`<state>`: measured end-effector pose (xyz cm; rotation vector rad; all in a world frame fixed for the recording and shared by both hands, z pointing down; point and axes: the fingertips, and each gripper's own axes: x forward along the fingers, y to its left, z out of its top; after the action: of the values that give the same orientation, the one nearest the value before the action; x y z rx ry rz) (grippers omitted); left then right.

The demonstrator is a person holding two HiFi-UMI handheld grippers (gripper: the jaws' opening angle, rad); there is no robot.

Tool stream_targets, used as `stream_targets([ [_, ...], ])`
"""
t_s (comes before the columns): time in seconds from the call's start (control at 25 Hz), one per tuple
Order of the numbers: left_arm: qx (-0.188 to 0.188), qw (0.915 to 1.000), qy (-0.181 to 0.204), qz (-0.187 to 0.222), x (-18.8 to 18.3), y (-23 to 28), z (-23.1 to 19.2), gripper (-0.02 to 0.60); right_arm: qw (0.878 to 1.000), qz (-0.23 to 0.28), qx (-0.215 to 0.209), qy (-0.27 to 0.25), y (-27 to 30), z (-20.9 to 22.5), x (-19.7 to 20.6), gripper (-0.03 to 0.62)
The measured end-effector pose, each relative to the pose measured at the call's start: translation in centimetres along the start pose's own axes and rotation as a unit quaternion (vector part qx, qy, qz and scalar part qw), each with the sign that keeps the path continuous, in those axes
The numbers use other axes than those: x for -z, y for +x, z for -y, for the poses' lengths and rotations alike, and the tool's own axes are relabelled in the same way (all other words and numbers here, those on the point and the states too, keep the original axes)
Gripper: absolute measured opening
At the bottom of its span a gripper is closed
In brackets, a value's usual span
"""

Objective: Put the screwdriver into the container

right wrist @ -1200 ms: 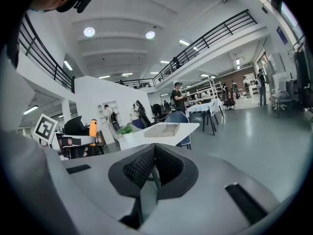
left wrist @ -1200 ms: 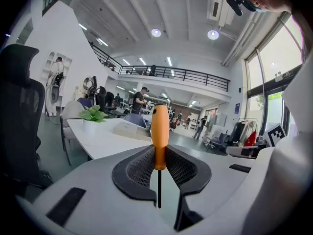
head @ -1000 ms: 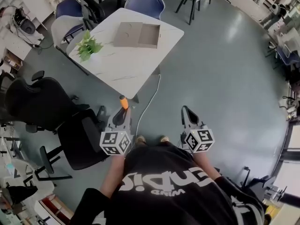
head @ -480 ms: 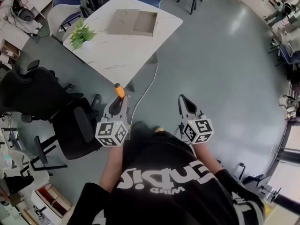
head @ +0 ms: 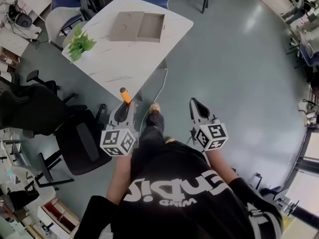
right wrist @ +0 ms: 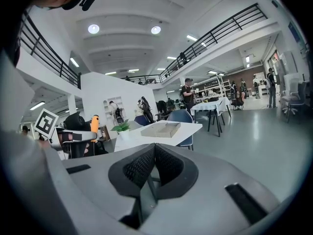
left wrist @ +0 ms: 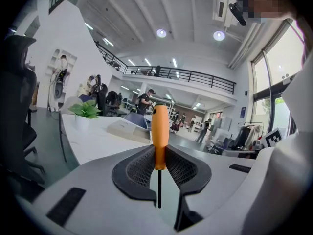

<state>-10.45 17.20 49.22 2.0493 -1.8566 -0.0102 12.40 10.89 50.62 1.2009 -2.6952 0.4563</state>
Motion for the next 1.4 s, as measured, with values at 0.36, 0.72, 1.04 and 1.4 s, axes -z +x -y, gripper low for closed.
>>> stream_targets([
  [0.36, 0.024, 0.9997, -0.008, -0.004, -4.9, 11.4, -4.0, 0.077, 1.000, 0.001, 0.017, 0.014, 9.6, 4.3, -4.1, 0.012],
  [0.72, 0.075, 0.9971, 0.008, -0.012, -11.0, 21.8, -5.9, 0.077, 0.998, 0.011, 0.049, 0.023, 16.9, 7.8, -8.9, 0.012],
  [1.04, 0.100, 0.9944, 0.011, -0.033, -13.1, 28.6, -6.8, 0.077, 0.997, 0.008, 0.068, 0.033, 20.6, 10.2, -10.8, 0.012],
  [1.4, 0.089, 0.9933, 0.024, -0.069, -12.6, 35.5, -7.6, 0.077, 0.998, 0.002, 0.048, 0.031, 23.7, 13.3, -12.5, 0.012],
])
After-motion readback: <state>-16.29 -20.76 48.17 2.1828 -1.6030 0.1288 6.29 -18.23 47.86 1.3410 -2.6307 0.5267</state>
